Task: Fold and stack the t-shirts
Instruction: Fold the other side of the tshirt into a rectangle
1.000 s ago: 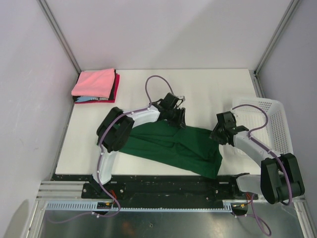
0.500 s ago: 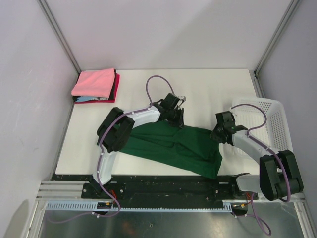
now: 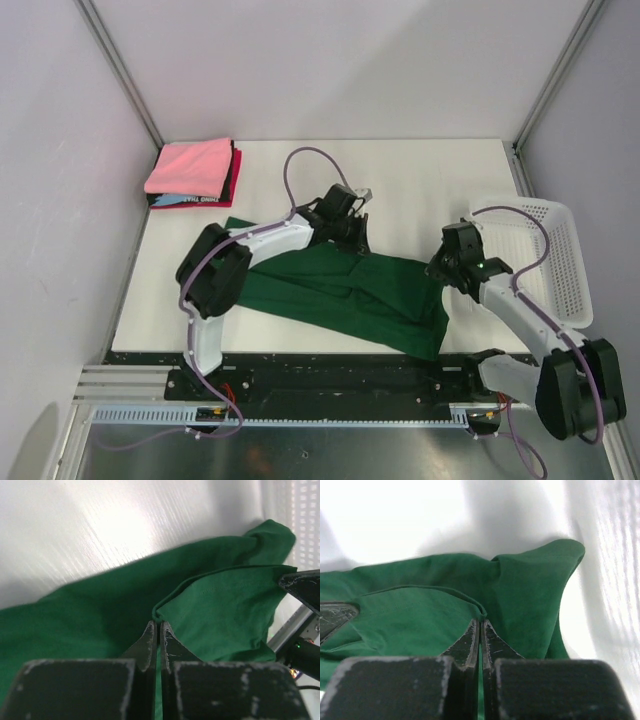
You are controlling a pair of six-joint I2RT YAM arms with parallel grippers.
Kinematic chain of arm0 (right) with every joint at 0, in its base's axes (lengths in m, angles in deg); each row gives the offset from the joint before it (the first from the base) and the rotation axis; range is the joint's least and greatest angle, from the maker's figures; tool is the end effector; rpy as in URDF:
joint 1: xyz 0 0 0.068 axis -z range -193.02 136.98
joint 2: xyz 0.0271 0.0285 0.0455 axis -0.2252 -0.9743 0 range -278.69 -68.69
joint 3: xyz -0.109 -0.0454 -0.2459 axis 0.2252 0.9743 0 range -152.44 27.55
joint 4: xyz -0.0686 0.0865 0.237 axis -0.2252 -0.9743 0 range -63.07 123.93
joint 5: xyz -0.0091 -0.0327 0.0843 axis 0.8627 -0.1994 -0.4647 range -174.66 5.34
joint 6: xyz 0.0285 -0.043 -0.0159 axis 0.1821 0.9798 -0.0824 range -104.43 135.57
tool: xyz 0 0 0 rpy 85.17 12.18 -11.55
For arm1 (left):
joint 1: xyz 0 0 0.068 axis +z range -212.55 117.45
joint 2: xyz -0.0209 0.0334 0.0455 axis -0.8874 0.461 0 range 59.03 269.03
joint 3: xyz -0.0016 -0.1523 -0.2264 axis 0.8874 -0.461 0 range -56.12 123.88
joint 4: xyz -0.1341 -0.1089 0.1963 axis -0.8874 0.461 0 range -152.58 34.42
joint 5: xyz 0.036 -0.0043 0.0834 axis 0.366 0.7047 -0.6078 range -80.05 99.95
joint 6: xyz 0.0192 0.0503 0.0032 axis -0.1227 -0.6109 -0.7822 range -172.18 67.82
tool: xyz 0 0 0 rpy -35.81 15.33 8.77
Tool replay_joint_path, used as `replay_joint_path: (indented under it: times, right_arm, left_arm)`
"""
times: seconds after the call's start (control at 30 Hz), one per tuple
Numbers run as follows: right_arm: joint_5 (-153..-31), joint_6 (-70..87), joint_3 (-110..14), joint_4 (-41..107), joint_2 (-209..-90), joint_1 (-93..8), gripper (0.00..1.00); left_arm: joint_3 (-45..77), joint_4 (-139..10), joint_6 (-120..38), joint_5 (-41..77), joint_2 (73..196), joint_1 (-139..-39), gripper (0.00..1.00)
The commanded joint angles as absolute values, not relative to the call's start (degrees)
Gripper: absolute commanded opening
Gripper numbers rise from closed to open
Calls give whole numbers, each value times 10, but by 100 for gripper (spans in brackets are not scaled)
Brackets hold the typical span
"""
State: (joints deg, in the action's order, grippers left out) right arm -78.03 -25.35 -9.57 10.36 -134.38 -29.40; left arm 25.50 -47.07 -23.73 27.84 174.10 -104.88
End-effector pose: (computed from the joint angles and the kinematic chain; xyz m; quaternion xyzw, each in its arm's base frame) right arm 0.2144 0.0588 0.2033 0.2190 0.9188 0.1073 0.3104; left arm 0.3181 -0.3045 0.1863 0.1659 0.9118 -0.3192 0.1979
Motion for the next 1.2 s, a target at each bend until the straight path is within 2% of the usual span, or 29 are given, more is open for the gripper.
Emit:
replay_joint_path:
  times: [0.0,0.23,0.63,0.87,1.17]
  right_arm:
    - [-797,-268,-122,61,-1284,-300,0]
    - [-807,-296,-122,-2,-1199,-331,0]
    - [-762,-396,-121,-86,-1114,-477,0]
    - [-694,-434,-90,-102,-1136,-549,0]
    - [-645,-457,-43,-90,-1189,-579,0]
  left_arm:
    - [221,-481,-239,263,1655,-1056,0]
    - [145,-481,-236,254,1587,-1062,0]
    - [49,-481,-241,239,1528,-1070,0]
    - [43,-481,-244,232,1538,-1076,0]
    - [34,-480,-244,225,1570,-1081,0]
